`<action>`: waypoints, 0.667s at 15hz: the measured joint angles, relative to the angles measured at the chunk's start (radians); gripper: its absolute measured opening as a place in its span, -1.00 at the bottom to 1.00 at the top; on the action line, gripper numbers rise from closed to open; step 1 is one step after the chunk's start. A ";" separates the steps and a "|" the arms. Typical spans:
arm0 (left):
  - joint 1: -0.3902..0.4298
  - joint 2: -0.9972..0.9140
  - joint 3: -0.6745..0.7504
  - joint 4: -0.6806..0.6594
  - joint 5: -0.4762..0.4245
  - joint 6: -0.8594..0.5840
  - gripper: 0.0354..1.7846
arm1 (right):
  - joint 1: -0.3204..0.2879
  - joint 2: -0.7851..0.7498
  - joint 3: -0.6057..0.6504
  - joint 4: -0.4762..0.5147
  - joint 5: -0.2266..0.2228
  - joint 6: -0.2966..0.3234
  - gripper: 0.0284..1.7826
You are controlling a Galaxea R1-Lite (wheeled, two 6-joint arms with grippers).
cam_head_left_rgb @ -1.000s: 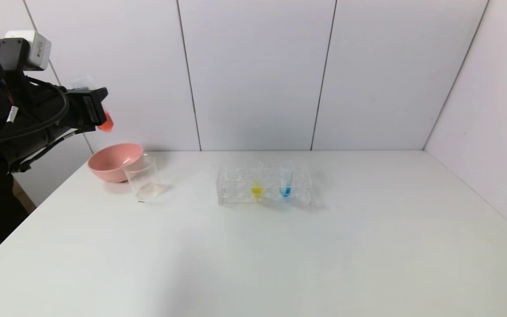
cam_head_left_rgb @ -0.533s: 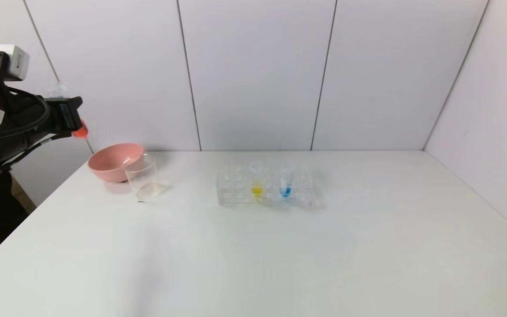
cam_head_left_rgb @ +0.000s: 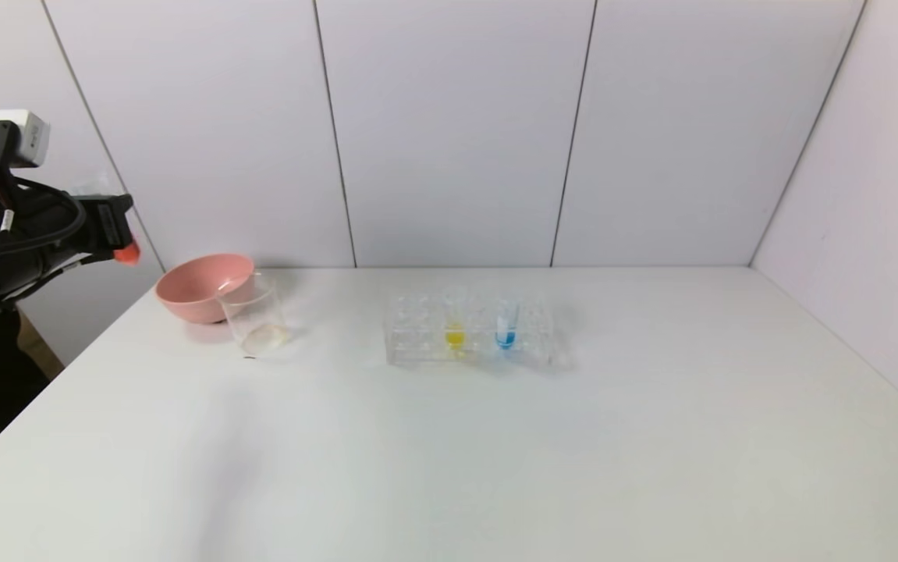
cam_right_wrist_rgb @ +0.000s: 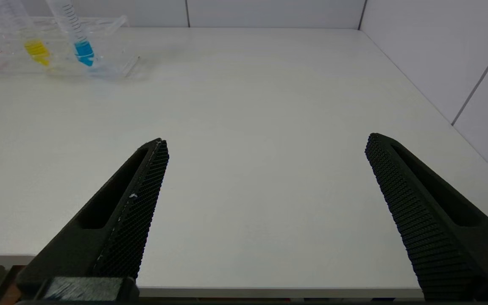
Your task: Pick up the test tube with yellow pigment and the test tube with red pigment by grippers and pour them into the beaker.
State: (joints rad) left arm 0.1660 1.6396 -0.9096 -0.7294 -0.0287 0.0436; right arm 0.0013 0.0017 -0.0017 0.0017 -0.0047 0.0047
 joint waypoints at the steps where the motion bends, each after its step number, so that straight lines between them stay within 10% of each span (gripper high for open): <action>1: 0.009 0.011 -0.002 0.000 0.000 0.001 -0.52 | 0.000 0.000 0.000 0.000 0.000 0.000 0.91; 10: 0.024 0.147 -0.072 0.012 -0.001 0.001 -0.52 | 0.000 0.000 0.000 0.000 0.000 0.000 0.91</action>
State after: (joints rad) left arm 0.1900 1.7862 -0.9817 -0.7177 -0.0294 0.0443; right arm 0.0009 0.0017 -0.0017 0.0017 -0.0043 0.0047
